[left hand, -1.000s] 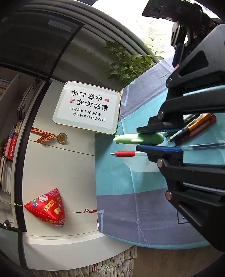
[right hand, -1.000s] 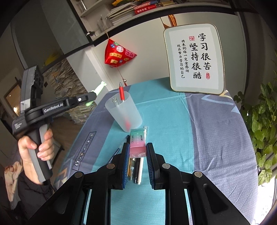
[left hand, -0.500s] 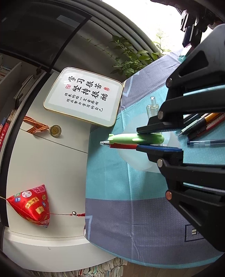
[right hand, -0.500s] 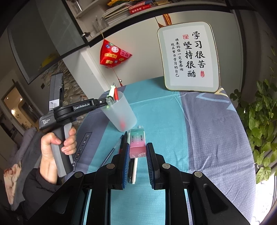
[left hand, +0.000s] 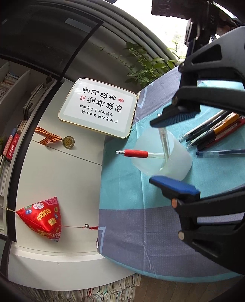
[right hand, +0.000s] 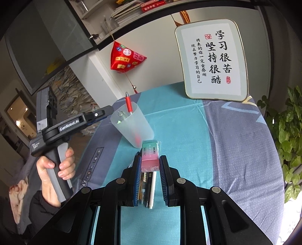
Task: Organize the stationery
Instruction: 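Carry the pink eraser over the cup and release it with the right gripper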
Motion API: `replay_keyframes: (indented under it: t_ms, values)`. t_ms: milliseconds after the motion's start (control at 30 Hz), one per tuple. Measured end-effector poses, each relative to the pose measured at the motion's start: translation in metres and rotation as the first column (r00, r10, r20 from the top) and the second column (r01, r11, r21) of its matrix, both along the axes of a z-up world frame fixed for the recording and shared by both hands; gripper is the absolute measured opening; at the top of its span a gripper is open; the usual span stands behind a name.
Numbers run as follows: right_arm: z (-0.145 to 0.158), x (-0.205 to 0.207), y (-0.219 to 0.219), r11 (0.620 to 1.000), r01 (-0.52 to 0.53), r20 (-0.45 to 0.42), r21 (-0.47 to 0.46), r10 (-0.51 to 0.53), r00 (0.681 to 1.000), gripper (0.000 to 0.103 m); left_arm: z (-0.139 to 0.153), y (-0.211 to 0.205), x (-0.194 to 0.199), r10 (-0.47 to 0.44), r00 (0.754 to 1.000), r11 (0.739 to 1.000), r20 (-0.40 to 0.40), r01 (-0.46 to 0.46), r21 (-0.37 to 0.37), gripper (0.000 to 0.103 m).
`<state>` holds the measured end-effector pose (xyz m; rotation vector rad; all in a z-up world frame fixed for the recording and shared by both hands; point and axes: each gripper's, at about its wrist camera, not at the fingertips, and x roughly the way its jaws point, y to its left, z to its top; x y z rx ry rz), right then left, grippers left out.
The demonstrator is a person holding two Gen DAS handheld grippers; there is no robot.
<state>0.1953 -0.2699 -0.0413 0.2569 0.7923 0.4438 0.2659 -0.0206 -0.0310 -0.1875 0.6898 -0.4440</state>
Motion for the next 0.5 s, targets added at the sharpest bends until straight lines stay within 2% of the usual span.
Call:
replay_keyframes:
  t_ms: [33,100,200,267,367,433,500]
  values:
    - [0.005,0.007,0.002,1.0,-0.02,-0.006,0.002,0.02,1.0,0.021,0.001,0.003,-0.006,0.011,1.0,1.0,0.01,-0.011,0.006,0.071]
    - [0.015,0.024,0.009,0.998,-0.062,-0.03,-0.007,0.061,0.998,0.021,0.003,0.006,-0.02,0.01,0.999,1.0,0.036,-0.011,0.017,0.073]
    - [0.039,0.053,0.022,0.992,-0.088,-0.037,-0.093,0.085,0.996,0.021,0.004,0.009,-0.04,0.009,0.998,0.999,0.068,-0.013,0.05,0.078]
    - [0.051,0.074,0.032,0.984,-0.128,-0.082,-0.122,0.119,0.99,0.021,0.003,0.008,-0.054,0.001,0.996,0.997,0.094,-0.008,0.083,0.08]
    - [0.056,0.101,0.054,0.965,-0.18,-0.164,-0.193,0.149,0.975,0.021,0.001,0.004,-0.071,-0.009,0.991,0.991,0.134,-0.009,0.136,0.082]
    - [0.055,0.111,0.072,0.938,-0.18,-0.167,-0.298,0.134,0.977,0.021,-0.002,0.003,-0.079,-0.007,0.988,0.986,0.153,-0.019,0.164,0.082]
    - [0.05,0.122,0.085,0.924,-0.191,-0.192,-0.33,0.132,0.972,0.021,-0.006,0.003,-0.085,-0.008,0.987,0.984,0.158,-0.021,0.177,0.082]
